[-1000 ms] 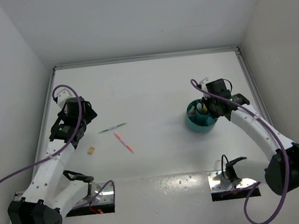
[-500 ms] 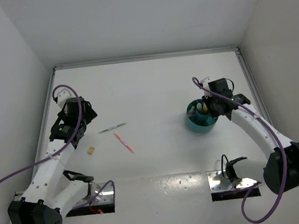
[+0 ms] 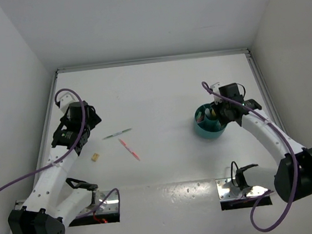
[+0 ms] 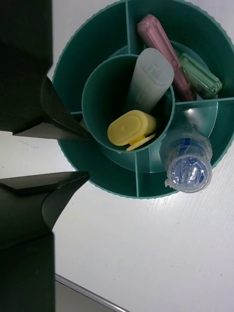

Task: Sort the stationery into containers
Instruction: Place the stationery into the container, then grab a piece of stationery with the left arm

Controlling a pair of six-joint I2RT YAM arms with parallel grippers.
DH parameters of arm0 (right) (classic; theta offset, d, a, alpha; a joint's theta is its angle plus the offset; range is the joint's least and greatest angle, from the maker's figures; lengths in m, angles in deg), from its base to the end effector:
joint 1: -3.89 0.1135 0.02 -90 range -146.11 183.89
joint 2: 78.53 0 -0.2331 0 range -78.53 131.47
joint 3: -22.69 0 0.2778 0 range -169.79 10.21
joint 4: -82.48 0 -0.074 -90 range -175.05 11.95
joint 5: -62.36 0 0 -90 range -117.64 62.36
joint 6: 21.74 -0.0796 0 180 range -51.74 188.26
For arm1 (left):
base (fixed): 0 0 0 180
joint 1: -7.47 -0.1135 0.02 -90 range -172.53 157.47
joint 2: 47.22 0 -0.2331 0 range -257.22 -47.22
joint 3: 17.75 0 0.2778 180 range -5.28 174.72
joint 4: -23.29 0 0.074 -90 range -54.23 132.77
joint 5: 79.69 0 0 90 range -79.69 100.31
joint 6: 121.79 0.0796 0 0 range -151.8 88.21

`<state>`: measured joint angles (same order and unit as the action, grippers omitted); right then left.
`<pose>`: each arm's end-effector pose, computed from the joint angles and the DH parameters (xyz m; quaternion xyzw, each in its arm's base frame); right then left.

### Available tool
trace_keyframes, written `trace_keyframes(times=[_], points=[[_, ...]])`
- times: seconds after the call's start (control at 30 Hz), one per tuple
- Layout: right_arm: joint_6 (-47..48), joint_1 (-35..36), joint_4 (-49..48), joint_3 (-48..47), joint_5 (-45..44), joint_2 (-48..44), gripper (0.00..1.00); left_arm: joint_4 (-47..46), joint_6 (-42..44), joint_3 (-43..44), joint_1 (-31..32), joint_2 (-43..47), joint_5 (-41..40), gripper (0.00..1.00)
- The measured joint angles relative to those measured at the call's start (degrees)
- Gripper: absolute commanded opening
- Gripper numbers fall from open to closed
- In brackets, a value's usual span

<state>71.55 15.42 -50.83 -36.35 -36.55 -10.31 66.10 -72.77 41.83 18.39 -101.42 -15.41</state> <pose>0.2899 0.0466 0.1593 -0.1003 0.9481 -0.0530 0.2971 0.2775 -0.0184 0.2400 -0.3219 0.8186 -0.0095 0.4755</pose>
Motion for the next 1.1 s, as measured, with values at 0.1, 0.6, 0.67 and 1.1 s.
trace_keyframes(times=[0.1, 0.6, 0.67, 1.1], points=[[0.35, -0.22, -0.02, 0.0, 0.02, -0.11, 0.25, 0.0, 0.09, 0.0, 0.0, 0.0, 0.04, 0.54], [0.42, -0.46, -3.43, -5.44, 16.44, -10.75, 0.73, 11.82, -15.02, 1.92, 0.0, -15.41, -2.45, 0.57], [-0.33, -0.04, -4.15, -6.45, 18.93, -5.86, 0.73, 14.12, -18.64, 0.52, 0.0, -16.44, -2.16, 0.64], [-0.68, 0.35, -3.98, -6.27, 25.16, -9.77, 0.76, 14.08, -26.18, -9.7, -0.02, -17.44, 2.64, 0.63]])
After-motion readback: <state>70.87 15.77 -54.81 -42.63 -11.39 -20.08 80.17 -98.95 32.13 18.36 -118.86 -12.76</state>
